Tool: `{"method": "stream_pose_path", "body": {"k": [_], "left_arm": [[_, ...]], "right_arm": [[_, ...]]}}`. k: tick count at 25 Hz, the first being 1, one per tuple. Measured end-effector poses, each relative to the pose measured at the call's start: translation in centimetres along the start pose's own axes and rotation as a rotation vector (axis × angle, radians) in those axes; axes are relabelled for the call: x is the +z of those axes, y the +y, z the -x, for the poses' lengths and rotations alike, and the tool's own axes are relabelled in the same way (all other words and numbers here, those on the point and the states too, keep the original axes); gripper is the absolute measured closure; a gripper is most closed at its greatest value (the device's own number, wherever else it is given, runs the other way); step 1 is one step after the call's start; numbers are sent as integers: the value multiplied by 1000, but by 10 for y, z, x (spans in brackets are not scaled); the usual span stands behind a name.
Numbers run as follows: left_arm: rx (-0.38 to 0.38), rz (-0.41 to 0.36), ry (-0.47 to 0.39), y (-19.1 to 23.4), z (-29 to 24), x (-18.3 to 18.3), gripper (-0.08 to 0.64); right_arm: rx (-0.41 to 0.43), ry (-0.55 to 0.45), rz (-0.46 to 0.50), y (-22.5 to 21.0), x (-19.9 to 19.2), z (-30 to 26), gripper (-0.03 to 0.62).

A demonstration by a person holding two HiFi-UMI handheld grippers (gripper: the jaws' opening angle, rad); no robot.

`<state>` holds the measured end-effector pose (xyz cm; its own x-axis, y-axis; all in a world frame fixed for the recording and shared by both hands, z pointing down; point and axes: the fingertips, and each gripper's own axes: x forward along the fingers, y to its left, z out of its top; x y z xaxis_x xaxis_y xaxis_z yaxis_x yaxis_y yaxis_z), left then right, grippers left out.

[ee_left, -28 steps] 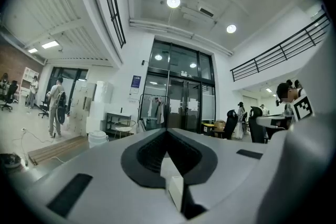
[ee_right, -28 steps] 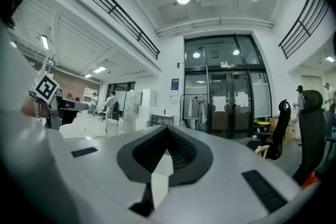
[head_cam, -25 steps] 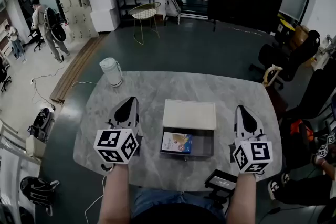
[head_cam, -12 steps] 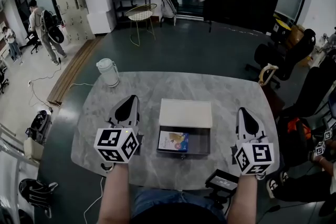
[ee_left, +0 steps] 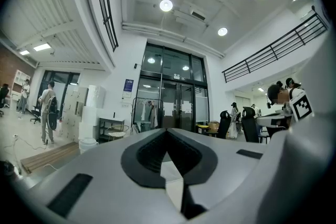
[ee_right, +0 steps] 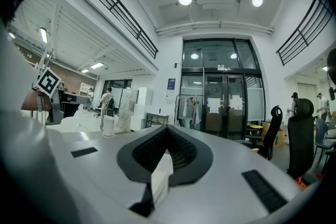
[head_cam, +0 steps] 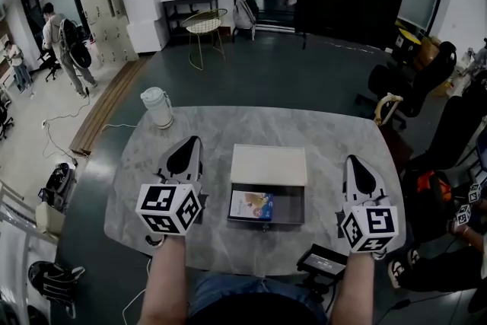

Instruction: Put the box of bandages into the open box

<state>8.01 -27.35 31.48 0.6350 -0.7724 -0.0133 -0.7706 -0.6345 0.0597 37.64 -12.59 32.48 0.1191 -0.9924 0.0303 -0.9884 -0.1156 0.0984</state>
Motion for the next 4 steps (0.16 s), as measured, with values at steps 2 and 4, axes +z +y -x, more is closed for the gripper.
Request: {"method": "stream_pose_path", "body": {"k": [2,4], "left_arm": [[-2,-3,-1,2,0,2,549],[-5,-6,-1,4,0,3,549]], "right_arm": [[0,1,3,2,1,-1,568],[-1,2,4,3,2,-3,568]]}}
